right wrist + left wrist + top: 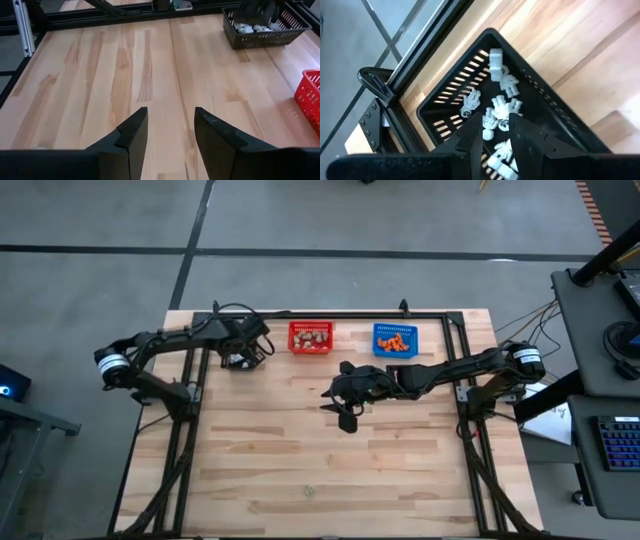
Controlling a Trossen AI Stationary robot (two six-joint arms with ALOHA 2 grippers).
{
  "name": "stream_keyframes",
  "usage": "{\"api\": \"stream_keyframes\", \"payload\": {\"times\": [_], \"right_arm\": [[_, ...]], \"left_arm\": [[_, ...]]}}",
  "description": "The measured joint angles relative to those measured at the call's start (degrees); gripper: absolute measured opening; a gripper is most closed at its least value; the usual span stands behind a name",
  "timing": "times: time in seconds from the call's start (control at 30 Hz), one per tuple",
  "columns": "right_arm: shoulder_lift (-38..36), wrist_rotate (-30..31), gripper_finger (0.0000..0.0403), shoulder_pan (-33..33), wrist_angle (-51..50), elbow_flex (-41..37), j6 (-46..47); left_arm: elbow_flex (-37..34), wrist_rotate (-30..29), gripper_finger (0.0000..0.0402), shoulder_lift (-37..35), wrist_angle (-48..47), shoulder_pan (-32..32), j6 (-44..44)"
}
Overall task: Sort Halloween decoration
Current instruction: Put the white skull toy into the red bin
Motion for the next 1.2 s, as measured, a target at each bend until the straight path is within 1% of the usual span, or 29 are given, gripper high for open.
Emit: {"api": "stream_keyframes", "payload": {"times": [0.17, 0.33, 0.5, 0.63, 0.77, 0.9, 1.0, 1.1, 1.2], "right_arm": [[0.0, -0.1, 0.0151, 0.5, -0.8, 0.0, 0.7], [0.0, -0.2, 0.0148, 1.6, -2.3, 0.0, 2.6], [0.0, -0.2, 0.0141, 3.3, -3.1, 0.0, 3.2], [0.0, -0.1, 0.0134, 5.1, -3.0, 0.0, 3.1], [0.0, 0.0, 0.0128, 7.3, -2.6, 0.0, 3.8], [0.0, 0.3, 0.0128, 9.2, -1.6, 0.0, 6.1], [0.0, 3.3, 0.0127, 10.8, -0.8, 0.0, 6.2], [0.0, 6.2, 0.0126, 12.4, -0.6, 0.0, 6.0], [0.0, 7.5, 0.0125, 14.0, 0.2, 0.0, 6.0]], "left_arm": [[-0.1, 0.0, 0.0077, -4.8, -0.7, -2.9, -2.8], [-0.1, 0.0, 0.0077, -11.6, -0.7, -9.2, -7.2], [-0.1, 0.0, 0.0077, -18.0, 0.8, -19.8, -13.0], [-0.5, 0.0, 0.0077, -20.9, 6.2, -30.4, -14.6], [-1.5, -1.4, 0.0077, -21.7, 12.9, -41.1, -14.5], [-2.7, -2.9, 0.0078, -21.2, 17.7, -51.1, -11.2], [-3.5, -2.9, 0.0078, -19.8, 19.7, -58.1, -8.8], [-3.5, -3.2, 0.0078, -17.8, 21.0, -63.6, -9.1], [-3.4, -5.2, 0.0078, -15.6, 22.5, -67.8, -11.0]]}}
